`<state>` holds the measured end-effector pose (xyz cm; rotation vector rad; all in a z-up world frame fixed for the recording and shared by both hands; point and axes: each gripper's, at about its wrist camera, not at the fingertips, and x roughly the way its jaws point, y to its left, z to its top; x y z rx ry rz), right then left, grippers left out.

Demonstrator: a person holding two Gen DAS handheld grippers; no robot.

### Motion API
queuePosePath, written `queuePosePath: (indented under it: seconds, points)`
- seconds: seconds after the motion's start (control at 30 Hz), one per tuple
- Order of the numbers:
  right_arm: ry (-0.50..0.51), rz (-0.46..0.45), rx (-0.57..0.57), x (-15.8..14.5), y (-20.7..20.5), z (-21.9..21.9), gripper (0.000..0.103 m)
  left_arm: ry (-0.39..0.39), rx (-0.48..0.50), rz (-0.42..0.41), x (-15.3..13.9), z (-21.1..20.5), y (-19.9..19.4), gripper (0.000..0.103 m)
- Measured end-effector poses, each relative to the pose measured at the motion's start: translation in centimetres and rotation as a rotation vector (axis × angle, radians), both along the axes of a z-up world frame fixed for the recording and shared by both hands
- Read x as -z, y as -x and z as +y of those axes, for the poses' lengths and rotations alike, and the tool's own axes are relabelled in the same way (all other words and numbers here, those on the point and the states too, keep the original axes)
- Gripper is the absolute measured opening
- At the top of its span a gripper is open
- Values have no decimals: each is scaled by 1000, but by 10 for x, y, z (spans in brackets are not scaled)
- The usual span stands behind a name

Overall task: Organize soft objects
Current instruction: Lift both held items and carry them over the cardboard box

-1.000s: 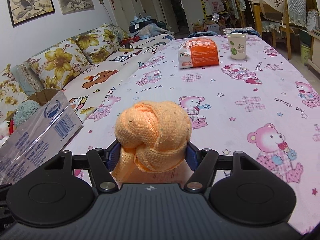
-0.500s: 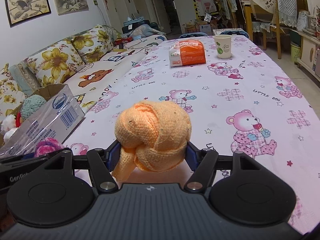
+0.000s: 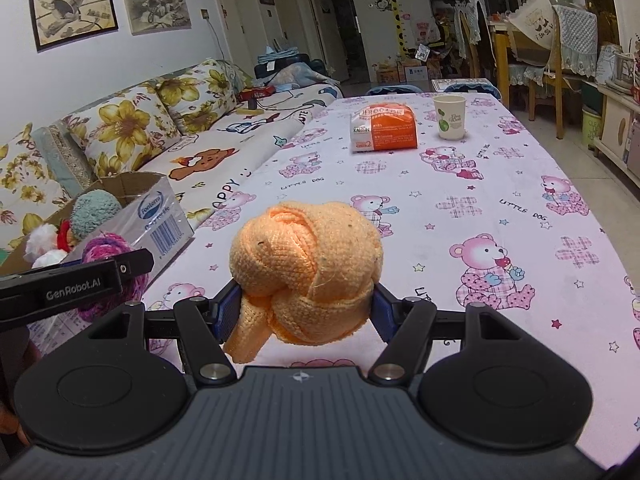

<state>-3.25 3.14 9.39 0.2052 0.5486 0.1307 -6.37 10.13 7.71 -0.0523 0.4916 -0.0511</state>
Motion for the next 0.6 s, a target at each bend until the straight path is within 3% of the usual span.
queuePosePath:
  seconds: [0.33,0.6]
  points:
    - [15,-37,-6,-5,4,0,81,-27,-18,-80,-16,12,3,53]
    - [37,-59,-33,-7,0,5,81,-4,-89,-118,-28,35,0,53]
